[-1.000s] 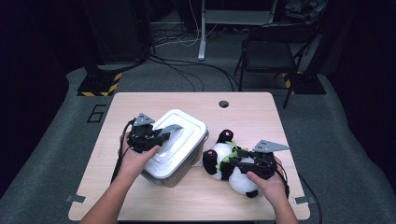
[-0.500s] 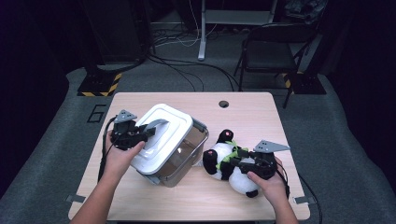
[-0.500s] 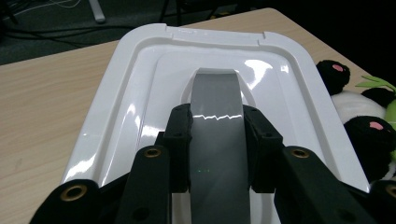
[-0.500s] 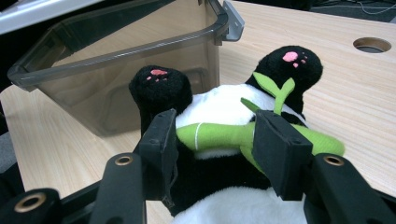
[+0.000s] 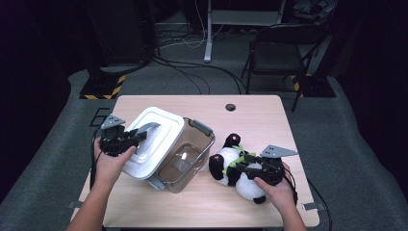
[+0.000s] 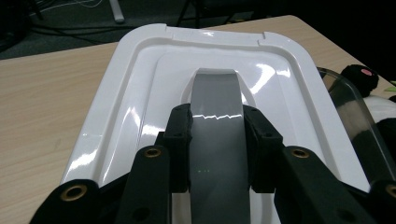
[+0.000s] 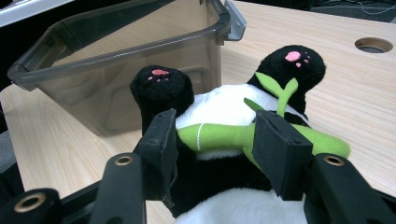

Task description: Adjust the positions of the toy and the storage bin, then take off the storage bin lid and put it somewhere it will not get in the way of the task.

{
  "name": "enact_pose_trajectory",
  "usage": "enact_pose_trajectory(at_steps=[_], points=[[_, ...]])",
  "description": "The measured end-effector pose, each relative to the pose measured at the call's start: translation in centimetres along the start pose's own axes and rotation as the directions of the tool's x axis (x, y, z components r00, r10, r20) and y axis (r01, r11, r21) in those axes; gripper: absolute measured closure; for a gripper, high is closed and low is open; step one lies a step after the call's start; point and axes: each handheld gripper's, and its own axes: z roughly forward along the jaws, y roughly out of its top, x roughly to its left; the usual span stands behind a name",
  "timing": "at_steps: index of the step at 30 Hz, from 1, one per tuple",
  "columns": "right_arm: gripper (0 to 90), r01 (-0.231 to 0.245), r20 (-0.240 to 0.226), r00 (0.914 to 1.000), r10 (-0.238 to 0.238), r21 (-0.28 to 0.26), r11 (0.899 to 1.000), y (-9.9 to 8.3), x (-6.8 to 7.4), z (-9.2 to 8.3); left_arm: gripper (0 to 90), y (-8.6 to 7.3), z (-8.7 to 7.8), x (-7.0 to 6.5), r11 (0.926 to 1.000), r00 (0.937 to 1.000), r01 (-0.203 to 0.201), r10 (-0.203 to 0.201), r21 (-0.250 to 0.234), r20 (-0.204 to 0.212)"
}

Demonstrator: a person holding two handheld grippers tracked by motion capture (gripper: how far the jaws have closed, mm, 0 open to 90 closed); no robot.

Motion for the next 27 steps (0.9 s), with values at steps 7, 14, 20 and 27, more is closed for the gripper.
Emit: enact_pose_trajectory(at_steps=[7,14,20,27], points=[[48.9,-0.003,-0.001,1.0,0.003,0.005,1.0,0.0,0.0,0.1,66.7,-0.7,-1.1,2.0,0.9996,0.9991,0.028,-0.028,-0.011,-0.033],[48.0,0.002,0.006,1.0,-0.002,0.006,1.0,0.0,0.1,0.1,66.8,-1.4,-2.4,4.0,0.998,0.9953,0.055,-0.057,-0.03,-0.078],[47.7,0.0,0.01,1.0,0.0,0.006,1.0,0.1,0.1,0.3,66.7,-2.5,-3.1,5.5,0.9965,0.9903,0.077,-0.081,-0.033,-0.113],[47.7,0.0,0.013,0.9999,0.0,0.002,1.0,0.0,0.1,0.3,66.7,-3.8,-3.3,7.0,0.9959,0.9809,0.088,-0.091,-0.024,-0.172]])
